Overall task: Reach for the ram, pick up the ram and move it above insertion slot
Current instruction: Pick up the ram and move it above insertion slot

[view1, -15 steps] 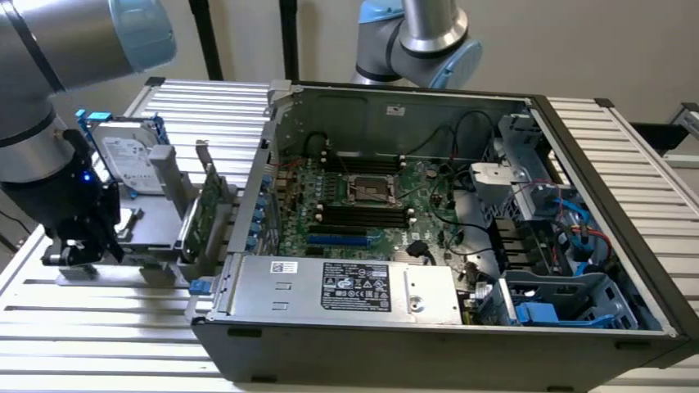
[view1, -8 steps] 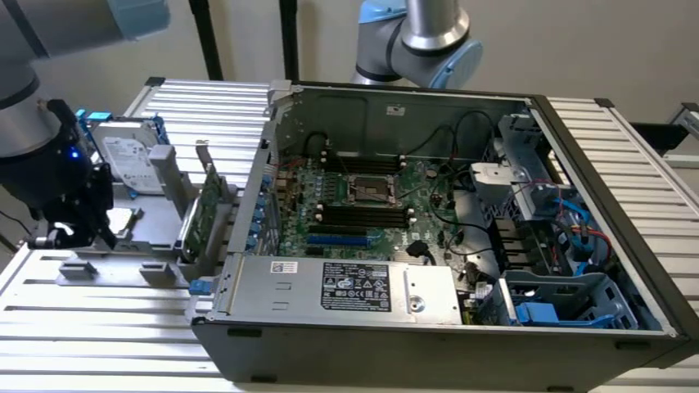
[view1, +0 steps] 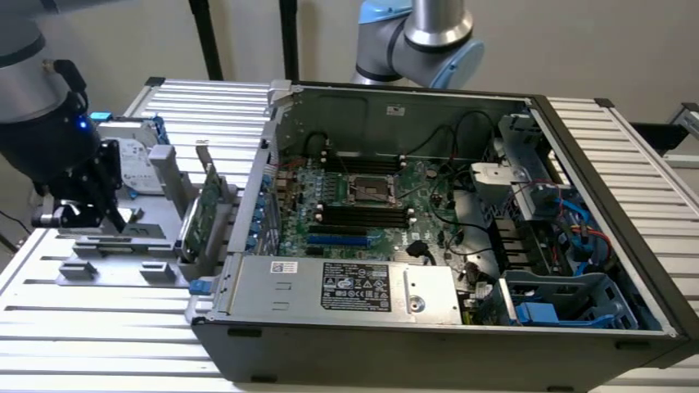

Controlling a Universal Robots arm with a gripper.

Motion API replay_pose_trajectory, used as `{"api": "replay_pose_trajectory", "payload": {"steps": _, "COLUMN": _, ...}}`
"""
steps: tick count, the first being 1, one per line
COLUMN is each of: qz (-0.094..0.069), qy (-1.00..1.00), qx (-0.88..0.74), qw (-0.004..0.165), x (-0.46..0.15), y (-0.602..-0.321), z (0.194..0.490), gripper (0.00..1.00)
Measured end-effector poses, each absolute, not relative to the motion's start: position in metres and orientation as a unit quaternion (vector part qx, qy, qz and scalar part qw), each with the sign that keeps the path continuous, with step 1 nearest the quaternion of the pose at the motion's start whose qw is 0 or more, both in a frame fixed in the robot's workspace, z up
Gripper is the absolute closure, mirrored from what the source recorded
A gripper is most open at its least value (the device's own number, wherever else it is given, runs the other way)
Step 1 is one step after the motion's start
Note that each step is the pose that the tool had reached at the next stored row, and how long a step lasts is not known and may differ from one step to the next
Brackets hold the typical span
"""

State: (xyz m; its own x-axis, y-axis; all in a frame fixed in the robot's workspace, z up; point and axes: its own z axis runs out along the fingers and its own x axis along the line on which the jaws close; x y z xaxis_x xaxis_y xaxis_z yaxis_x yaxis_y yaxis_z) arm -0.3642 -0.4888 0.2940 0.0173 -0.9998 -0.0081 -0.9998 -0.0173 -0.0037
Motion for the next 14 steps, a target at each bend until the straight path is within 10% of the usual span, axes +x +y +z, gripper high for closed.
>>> {"api": "replay_pose_trajectory", "payload": {"steps": 14, "qz": 0.003, "qy": 0.701, "qx": -0.713, "qw": 0.005, "x": -0.301, "y": -0.489, "z": 0.358, "gripper": 0.86}}
